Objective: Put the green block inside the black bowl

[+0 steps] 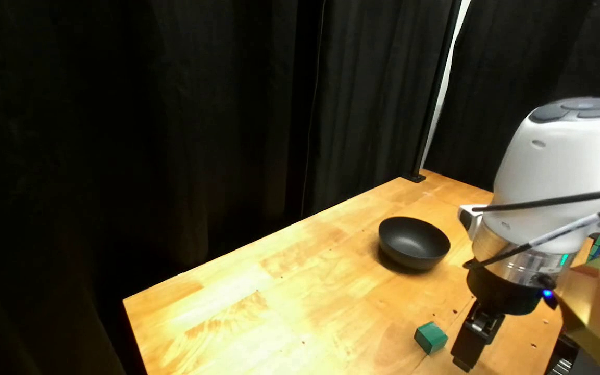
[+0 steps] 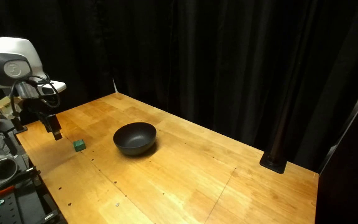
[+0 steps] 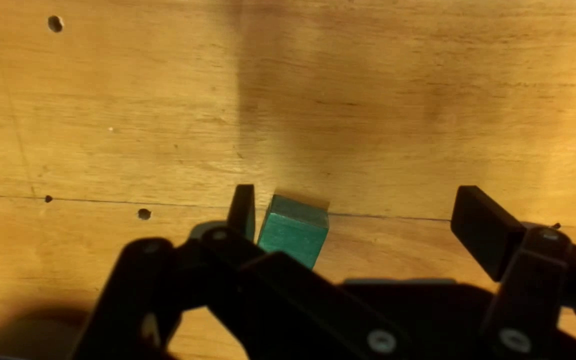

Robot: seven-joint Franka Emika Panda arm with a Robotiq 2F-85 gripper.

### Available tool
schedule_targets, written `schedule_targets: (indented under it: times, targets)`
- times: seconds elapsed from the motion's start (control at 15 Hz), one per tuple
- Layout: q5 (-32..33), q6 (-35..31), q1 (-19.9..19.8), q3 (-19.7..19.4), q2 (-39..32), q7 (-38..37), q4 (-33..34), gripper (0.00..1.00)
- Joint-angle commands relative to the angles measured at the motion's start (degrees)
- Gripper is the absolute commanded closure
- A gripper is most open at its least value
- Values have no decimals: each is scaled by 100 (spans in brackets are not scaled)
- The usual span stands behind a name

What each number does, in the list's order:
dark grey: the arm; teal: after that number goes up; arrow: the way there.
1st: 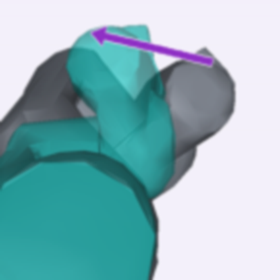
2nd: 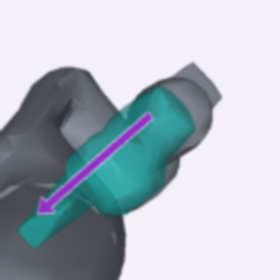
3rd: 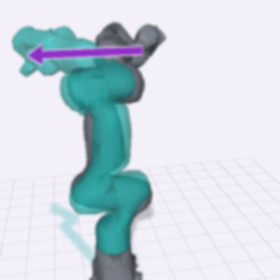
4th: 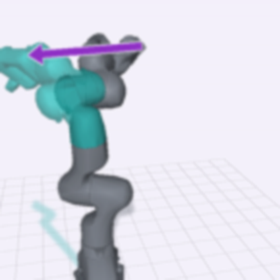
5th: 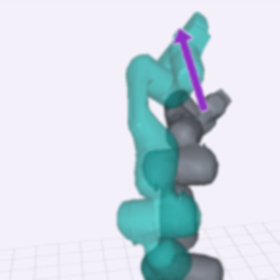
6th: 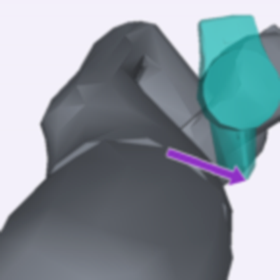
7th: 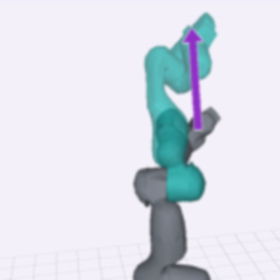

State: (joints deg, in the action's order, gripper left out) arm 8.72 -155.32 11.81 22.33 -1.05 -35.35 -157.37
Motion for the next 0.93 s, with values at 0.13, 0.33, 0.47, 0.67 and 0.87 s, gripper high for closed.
schedule_targets:
  times: [0.13, 0.33, 0.47, 0.67, 0.87]
  targets:
    - [1721, -197, 18, -492, -1060, -1277, 661, 0]
    - [2366, -186, 151, -805, -1509, -1787, 1014, 0]
    - [2568, -212, 202, -941, -1770, -1984, 1194, 0]
    - [2743, -165, 288, -1120, -2078, -2173, 1390, 26]
    - [2780, -148, 343, -1205, -2234, -2276, 1489, 51]
